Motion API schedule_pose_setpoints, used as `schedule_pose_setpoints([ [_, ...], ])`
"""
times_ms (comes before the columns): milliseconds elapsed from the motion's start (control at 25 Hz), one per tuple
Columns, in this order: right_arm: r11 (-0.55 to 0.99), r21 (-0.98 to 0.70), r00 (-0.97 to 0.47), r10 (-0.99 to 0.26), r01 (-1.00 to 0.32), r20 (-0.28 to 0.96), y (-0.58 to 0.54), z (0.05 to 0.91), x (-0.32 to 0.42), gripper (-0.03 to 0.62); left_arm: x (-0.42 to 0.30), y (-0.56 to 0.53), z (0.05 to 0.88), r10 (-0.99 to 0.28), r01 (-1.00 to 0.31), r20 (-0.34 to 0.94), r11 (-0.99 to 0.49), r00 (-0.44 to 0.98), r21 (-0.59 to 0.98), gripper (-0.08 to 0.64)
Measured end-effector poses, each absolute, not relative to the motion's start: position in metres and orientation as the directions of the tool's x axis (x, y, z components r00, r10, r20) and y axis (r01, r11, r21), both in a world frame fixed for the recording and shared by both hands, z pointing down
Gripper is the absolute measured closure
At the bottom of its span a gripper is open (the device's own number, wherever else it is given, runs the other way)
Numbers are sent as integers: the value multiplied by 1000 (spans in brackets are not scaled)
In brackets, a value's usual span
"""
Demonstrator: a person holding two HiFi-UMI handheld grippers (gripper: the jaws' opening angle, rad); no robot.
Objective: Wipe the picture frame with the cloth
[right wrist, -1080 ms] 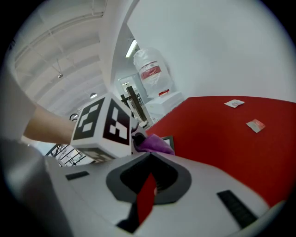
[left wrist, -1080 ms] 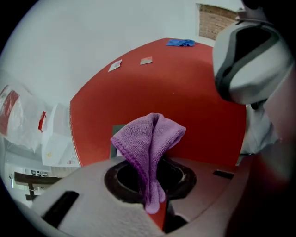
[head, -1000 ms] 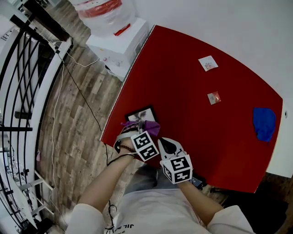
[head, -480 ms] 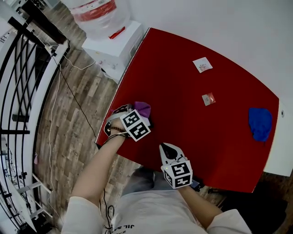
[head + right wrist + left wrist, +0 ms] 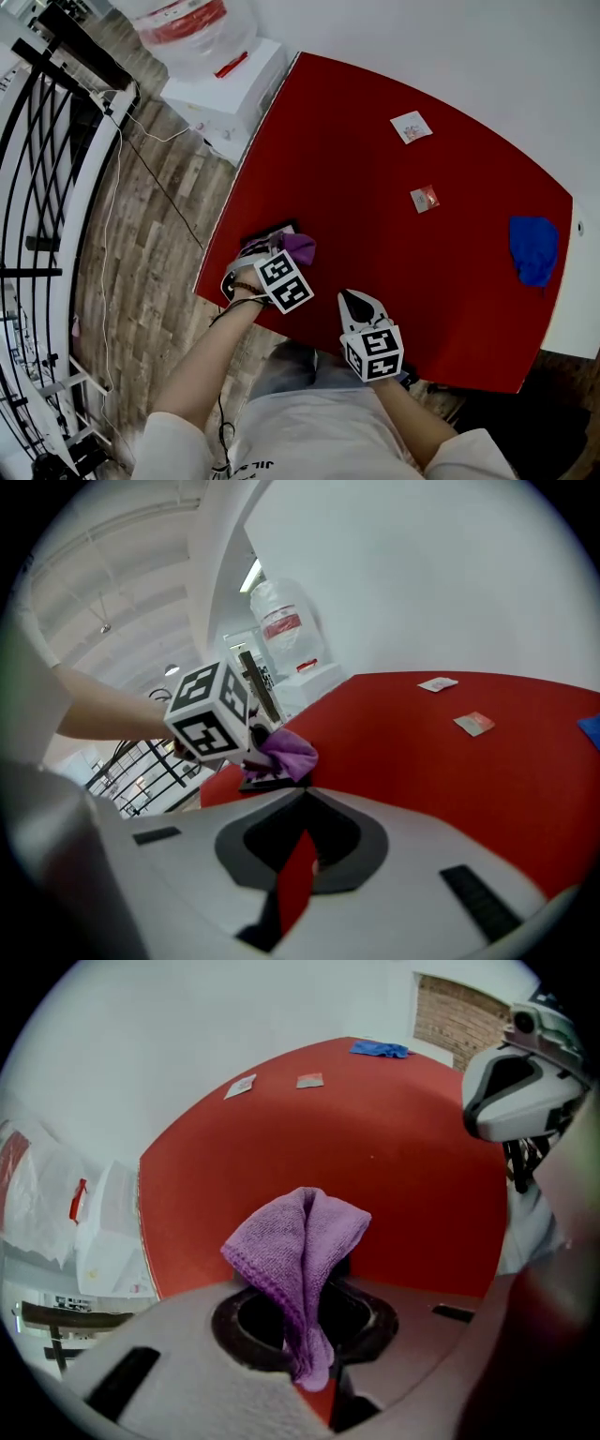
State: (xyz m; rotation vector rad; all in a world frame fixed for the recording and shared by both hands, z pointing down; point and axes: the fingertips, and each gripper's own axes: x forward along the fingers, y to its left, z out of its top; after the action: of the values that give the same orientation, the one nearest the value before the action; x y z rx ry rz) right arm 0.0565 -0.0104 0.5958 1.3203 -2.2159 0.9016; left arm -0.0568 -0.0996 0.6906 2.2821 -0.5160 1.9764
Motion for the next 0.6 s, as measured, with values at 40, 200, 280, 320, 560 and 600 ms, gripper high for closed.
schedule_pose_setpoints([
  [40,345,-322,-472,-619,-882,628,-11,596,56,588,-57,-92,692,-197,-294,974,-943,109,-158,497],
  [200,350,-332,-482,-615,-876,624,-12,598,53,588,-58,-78,694,-200,-267,975,-949,94,-169,497],
  [280,354,-337,-488,-611,-873,623,-11,598,51,588,-59,-79,694,-200,-268,975,-948,93,-169,497],
  [320,355,-338,-490,-609,-872,623,-11,598,51,588,-59,-81,693,-204,-269,975,-947,93,-172,497],
  [560,349,-344,-490,-610,-871,622,-9,598,54,588,-72,-130,679,-252,-335,965,-918,78,-213,497],
  [600,346,-346,-489,-610,-872,623,-9,598,55,588,-74,-140,678,-256,-341,964,-914,70,-218,497],
])
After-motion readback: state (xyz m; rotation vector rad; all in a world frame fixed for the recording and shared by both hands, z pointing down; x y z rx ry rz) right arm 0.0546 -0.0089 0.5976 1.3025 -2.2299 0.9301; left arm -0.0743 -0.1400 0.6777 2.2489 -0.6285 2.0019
